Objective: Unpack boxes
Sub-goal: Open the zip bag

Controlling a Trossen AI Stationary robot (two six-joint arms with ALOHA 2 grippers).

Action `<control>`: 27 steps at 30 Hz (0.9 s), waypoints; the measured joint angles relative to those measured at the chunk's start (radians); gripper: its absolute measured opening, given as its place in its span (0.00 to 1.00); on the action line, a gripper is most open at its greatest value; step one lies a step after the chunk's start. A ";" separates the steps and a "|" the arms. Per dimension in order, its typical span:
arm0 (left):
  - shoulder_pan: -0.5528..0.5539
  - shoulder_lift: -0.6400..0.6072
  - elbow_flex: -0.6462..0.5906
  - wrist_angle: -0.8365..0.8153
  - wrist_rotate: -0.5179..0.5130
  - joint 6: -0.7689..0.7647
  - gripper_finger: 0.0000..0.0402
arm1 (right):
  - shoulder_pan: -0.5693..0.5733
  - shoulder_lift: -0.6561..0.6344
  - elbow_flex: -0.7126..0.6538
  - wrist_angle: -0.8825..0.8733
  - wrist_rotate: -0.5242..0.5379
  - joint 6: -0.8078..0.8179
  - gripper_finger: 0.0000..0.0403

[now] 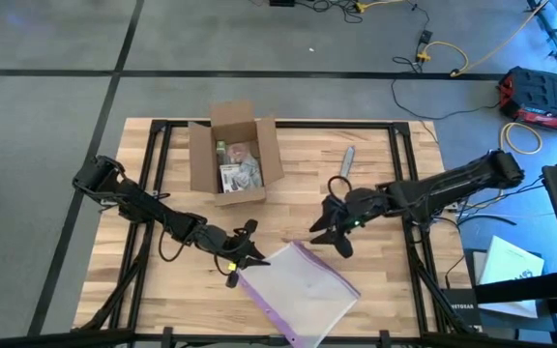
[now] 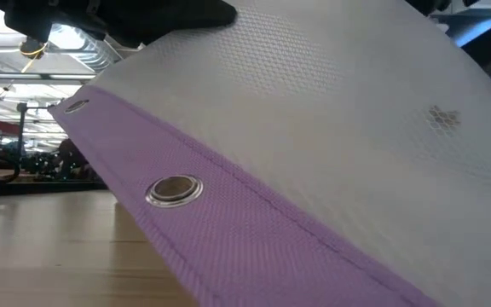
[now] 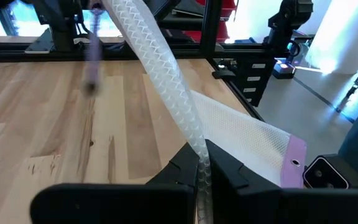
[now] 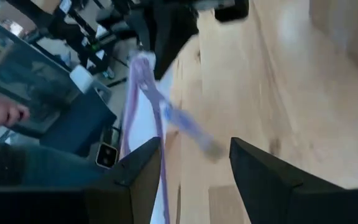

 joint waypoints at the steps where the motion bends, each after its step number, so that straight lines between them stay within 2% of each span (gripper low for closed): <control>1: 0.000 0.000 0.000 0.000 0.000 0.000 0.00 | 0.000 0.013 -0.007 0.008 -0.004 0.009 0.44; 5: 0.001 0.000 0.000 -0.001 -0.004 0.003 0.00 | 0.001 0.064 -0.013 0.037 -0.041 0.018 0.44; 12: 0.002 0.000 0.000 -0.003 -0.007 0.002 0.00 | 0.001 0.071 -0.013 0.129 -0.095 0.022 0.44; 27: 0.002 0.000 0.000 -0.004 -0.009 0.000 0.00 | 0.001 0.102 -0.013 0.078 -0.123 0.006 0.44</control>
